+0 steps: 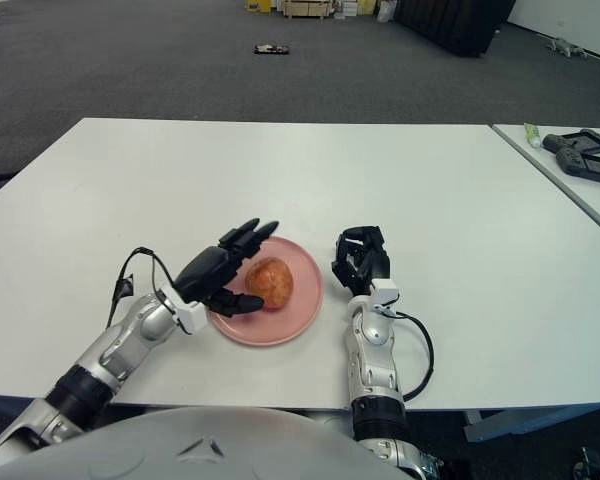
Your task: Put the apple into the plate.
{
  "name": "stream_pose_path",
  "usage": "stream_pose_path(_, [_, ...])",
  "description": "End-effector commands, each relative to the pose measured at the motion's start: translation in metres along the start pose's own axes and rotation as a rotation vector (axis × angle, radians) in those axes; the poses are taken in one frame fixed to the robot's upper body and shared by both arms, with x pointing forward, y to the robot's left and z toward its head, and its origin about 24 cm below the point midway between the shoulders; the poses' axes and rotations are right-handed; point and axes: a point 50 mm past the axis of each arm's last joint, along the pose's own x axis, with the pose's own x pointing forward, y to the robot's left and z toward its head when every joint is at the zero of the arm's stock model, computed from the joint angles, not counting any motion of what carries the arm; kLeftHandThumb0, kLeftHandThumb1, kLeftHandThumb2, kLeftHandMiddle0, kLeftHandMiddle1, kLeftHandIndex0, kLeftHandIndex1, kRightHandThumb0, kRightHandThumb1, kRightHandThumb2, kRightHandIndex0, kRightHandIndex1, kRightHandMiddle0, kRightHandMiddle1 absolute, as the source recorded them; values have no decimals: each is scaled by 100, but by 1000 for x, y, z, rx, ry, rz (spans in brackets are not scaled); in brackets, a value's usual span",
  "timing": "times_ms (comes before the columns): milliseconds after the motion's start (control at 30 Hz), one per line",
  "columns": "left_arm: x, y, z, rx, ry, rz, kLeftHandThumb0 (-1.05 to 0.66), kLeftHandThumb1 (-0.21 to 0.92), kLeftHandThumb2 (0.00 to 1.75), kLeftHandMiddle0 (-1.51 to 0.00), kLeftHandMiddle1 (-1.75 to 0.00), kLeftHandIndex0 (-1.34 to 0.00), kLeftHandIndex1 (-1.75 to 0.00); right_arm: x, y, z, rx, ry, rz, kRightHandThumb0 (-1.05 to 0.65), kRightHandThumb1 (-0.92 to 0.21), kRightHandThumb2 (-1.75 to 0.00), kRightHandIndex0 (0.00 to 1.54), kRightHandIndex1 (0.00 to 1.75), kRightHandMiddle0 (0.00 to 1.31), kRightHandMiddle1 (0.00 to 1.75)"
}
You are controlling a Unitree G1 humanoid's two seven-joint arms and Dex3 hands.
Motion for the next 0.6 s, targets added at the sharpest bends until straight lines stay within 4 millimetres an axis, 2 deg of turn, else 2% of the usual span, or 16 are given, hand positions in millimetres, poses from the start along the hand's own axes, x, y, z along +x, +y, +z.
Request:
stream_pose_path(0, [-4, 6, -4, -45, 65, 72, -105, 92, 39, 0, 0, 0, 0, -9, -6, -20, -11, 111, -19, -37, -75, -77, 49, 139, 29, 175])
stream_pose_path(133, [-9, 9, -8, -88, 133, 180, -105, 92, 35, 0, 0, 0, 0, -9, -6, -20, -12, 114, -21, -37, -75, -77, 48, 139, 29, 175])
stream_pose_path(300, [-17, 13, -7, -265, 151, 324, -105, 92, 34, 0, 0, 0, 0, -10, -6, -20, -13, 118, -29, -37, -75, -76, 48, 140, 29, 175])
stream_pose_path(400, [-25, 17, -12, -327, 171, 422, -105, 92, 46, 0, 0, 0, 0, -10, -6, -19, -14, 120, -32, -37, -76, -76, 48, 140, 29, 175])
stream_pose_path(533, [-32, 19, -38, -415, 229, 543, -104, 92, 65, 0, 0, 0, 0, -10, -6, -20, -16, 125, -27, -37, -76, -76, 49, 140, 29, 175])
stream_pose_path(567, [-33, 19, -39, -446, 233, 582, -104, 92, 67, 0, 0, 0, 0, -10, -6, -20, -16, 125, -26, -37, -76, -76, 49, 140, 29, 175])
